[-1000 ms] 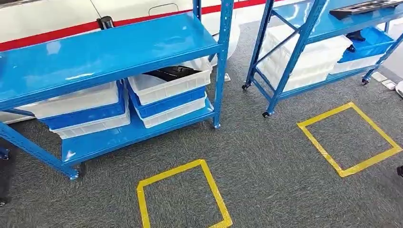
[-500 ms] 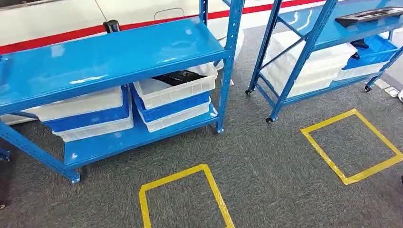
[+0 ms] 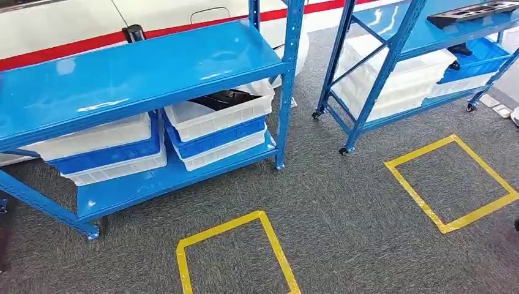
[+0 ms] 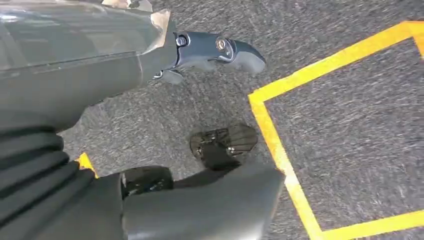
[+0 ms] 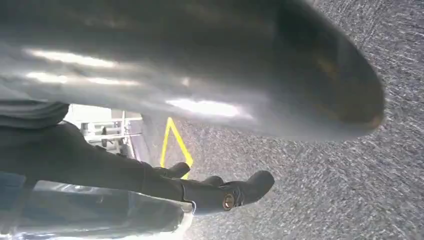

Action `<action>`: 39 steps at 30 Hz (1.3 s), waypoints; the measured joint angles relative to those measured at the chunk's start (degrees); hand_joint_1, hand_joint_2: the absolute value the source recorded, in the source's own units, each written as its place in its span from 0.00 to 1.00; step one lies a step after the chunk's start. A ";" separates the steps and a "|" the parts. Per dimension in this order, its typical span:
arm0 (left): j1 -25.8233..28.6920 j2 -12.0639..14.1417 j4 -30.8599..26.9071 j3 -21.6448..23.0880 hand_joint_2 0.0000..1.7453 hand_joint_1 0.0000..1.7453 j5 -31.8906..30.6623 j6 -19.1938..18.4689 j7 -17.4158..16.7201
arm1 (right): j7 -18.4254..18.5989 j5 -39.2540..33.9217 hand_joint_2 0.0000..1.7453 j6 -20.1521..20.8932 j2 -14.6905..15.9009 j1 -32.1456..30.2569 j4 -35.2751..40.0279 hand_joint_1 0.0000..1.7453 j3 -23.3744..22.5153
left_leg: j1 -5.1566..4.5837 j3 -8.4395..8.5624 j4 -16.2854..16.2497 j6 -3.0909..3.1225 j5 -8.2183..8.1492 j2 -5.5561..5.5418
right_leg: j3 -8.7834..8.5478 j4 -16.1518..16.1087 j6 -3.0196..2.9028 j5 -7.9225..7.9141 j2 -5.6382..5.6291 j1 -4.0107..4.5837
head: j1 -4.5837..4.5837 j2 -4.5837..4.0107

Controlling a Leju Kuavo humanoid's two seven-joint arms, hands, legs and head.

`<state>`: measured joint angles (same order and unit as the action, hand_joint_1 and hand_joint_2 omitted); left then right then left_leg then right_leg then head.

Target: Take the parts from the cabinet and place them on the table.

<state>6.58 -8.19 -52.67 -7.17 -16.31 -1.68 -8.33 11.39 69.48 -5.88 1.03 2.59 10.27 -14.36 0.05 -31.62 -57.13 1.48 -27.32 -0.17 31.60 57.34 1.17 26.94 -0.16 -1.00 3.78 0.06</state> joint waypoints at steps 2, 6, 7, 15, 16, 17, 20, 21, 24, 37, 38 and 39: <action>0.09 -0.29 -0.04 -0.02 1.00 0.00 -0.15 0.07 -0.02 | 0.00 0.00 0.00 -0.11 0.24 -0.05 0.00 0.00 -0.02 | -0.20 0.22 0.13 -0.69 0.31 -0.06 | 0.51 0.14 -0.18 0.38 0.06 0.30 | -0.02 0.00; 0.09 -0.35 -0.29 -0.22 1.00 0.00 -1.33 0.92 -0.70 | -0.02 0.00 1.00 -0.50 0.17 -0.02 0.00 0.00 -0.07 | -0.82 0.29 0.12 0.11 0.20 -0.05 | 0.01 -0.10 0.40 0.23 0.05 0.20 | 0.00 0.00; 0.08 -0.35 -0.29 -0.28 1.00 0.00 -1.88 0.96 -0.98 | -0.02 0.00 1.00 -0.59 0.20 -0.03 0.00 0.00 -0.09 | -0.84 0.27 0.12 0.18 0.24 -0.06 | -0.30 -0.26 0.50 0.17 0.05 0.17 | 0.00 0.00; -0.29 -0.94 -0.72 -0.35 1.00 0.00 -4.55 0.57 -2.16 | -0.02 -0.90 1.00 -0.09 0.17 -0.02 0.00 0.00 -1.22 | -0.96 0.30 0.09 0.64 0.09 -0.04 | -0.58 -0.63 0.69 0.06 0.05 0.07 | 0.00 0.00; -0.33 -0.99 -0.92 -0.33 1.00 0.00 -5.09 0.50 -2.38 | -0.02 -1.10 1.00 0.11 0.15 -0.02 0.00 0.00 -1.33 | -0.98 0.30 0.09 0.64 0.09 -0.04 | -0.58 -0.64 0.70 0.06 0.05 0.06 | 0.00 0.00; -0.32 -1.12 -1.16 -0.28 1.00 0.00 -5.55 0.48 -2.65 | -0.02 -1.47 1.00 0.35 0.09 -0.04 0.00 0.00 -1.57 | -0.98 0.30 0.09 0.65 0.08 -0.04 | -0.58 -0.64 0.70 0.06 0.05 0.06 | 0.00 0.00; -0.24 -1.03 -0.81 0.33 1.00 0.00 -5.29 0.46 -2.69 | -0.02 -4.40 0.00 0.85 -0.04 -0.51 0.22 0.00 -1.49 | -0.98 0.32 0.09 0.70 0.05 -0.05 | -0.58 -0.64 0.78 0.11 0.05 0.02 | 0.00 0.00; -0.16 -0.94 -0.31 0.53 1.00 0.00 -4.81 0.48 -2.58 | -0.02 -6.24 0.00 0.94 -0.11 -0.79 0.44 0.00 -1.35 | -0.97 0.32 0.09 0.70 0.05 -0.06 | -0.60 -0.64 0.89 0.16 0.06 -0.01 | 0.00 0.00; 0.22 -0.55 1.38 0.81 0.00 0.00 -2.99 0.50 -1.70 | -0.02 -11.88 0.00 1.42 -0.24 -1.71 1.14 0.00 -0.87 | -0.95 0.35 0.09 0.70 0.04 -0.06 | -0.57 -0.64 0.89 0.16 0.05 -0.14 | 0.00 0.00; 1.03 2.34 11.63 2.69 1.00 0.00 5.07 0.72 2.43 | -0.02 -35.96 0.00 3.21 -0.50 -5.27 5.18 0.00 4.46 | -0.78 0.32 0.11 0.64 -0.01 -0.06 | -0.54 -0.64 0.88 0.21 0.05 -0.08 | 0.00 0.00; 1.10 2.62 12.58 2.93 1.00 0.00 5.72 0.79 2.75 | -0.02 -37.91 0.00 3.32 -0.50 -5.56 5.55 0.00 4.98 | -0.78 0.31 0.11 0.64 -0.01 -0.05 | -0.54 -0.64 0.89 0.22 0.06 -0.08 | 0.00 0.00; 1.19 2.95 13.53 3.13 1.00 0.00 6.38 0.85 3.13 | -0.02 -39.92 0.00 3.52 -0.52 -5.85 5.95 0.00 5.47 | -0.78 0.30 0.11 0.64 -0.02 -0.05 | -0.55 -0.64 0.90 0.22 0.06 -0.08 | 0.00 0.00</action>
<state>7.78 -5.24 -39.14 -4.04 -9.92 -0.83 -5.20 11.37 29.56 -2.36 0.50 -3.27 16.22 -8.89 -0.73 -31.32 -57.02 2.12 -27.34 -0.22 31.05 56.70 2.07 27.16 -0.10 -1.08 3.78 0.07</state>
